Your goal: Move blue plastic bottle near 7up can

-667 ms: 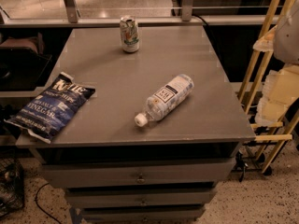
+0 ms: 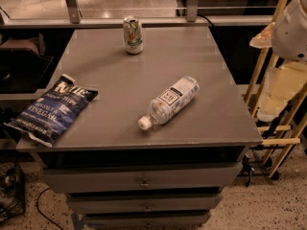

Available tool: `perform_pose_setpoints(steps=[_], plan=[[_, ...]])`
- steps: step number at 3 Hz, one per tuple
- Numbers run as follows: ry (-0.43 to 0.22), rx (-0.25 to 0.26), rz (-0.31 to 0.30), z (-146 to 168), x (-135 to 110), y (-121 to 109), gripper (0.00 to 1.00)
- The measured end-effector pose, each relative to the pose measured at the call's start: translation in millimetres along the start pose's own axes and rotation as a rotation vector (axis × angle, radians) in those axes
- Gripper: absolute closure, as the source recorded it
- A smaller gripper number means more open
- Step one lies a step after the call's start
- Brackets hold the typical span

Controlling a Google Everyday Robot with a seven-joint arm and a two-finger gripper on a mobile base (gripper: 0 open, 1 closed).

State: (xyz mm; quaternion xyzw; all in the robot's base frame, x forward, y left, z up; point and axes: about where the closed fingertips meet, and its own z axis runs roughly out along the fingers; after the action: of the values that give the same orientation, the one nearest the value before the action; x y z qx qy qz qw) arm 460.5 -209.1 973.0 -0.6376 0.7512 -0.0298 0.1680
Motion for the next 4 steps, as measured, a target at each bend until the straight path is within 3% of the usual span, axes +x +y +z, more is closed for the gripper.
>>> perform_pose_setpoints(steps=[2,4], plan=[[-0.054,-0.104,-0.297,68,-37,-51,0.00],[-0.137,-0.160,-0.503,120,-71,-66,0.00]])
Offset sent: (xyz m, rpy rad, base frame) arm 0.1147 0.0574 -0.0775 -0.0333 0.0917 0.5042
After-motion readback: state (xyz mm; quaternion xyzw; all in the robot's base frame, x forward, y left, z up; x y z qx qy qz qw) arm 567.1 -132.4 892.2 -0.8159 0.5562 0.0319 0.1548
